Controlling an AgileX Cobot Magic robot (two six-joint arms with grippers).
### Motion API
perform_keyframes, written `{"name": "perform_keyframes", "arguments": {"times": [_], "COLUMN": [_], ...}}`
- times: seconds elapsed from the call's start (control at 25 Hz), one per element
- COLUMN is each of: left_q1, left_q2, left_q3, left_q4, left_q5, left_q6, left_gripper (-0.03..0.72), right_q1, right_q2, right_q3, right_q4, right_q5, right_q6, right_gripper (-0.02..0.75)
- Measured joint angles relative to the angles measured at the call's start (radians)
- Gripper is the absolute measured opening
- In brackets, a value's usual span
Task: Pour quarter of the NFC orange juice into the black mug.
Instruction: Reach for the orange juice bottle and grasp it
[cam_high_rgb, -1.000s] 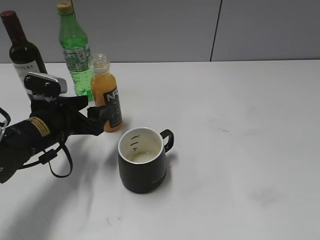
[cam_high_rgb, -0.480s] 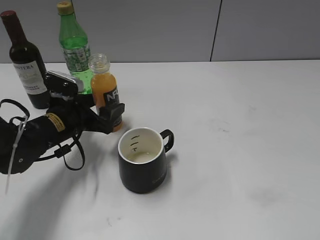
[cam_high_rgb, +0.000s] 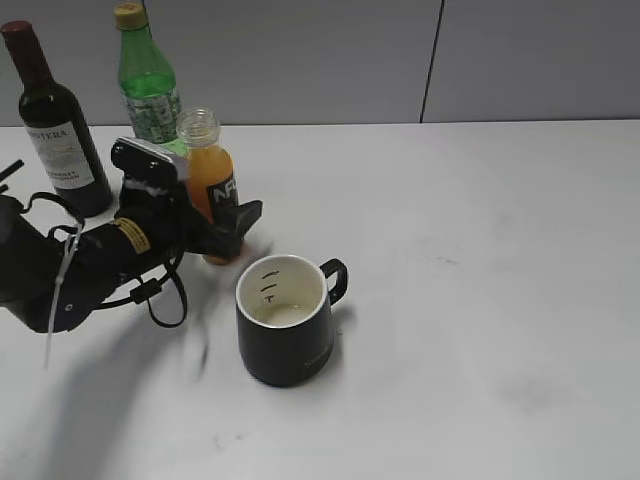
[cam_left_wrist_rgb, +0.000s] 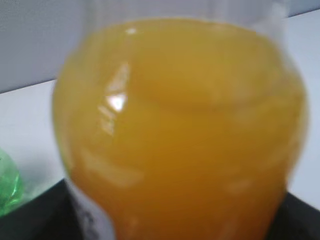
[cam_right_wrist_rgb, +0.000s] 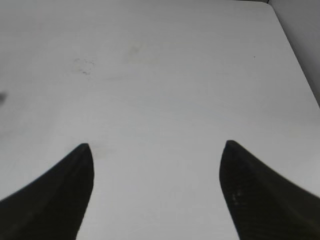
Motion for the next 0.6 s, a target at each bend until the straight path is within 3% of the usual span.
{"name": "perform_keyframes", "arguments": {"times": [0.36,0.6], "left_q1": [0.000,0.000], "left_q2": [0.024,0.026], "left_q3": [-0.037,-0.039], "left_q4": [0.008,0.010], "left_q5": [-0.001,-0.003], "left_q6": [0.003,0.011], "left_gripper": [0.618,0.553], "right_q1": [0.000,0.000], "right_q2": [0.000,0.000], "right_q3": [0.000,0.000], "right_q4": [0.000,0.000], "right_q5": [0.000,0.000], "right_q6": [0.000,0.000], "right_gripper": [0.594,0.594]}}
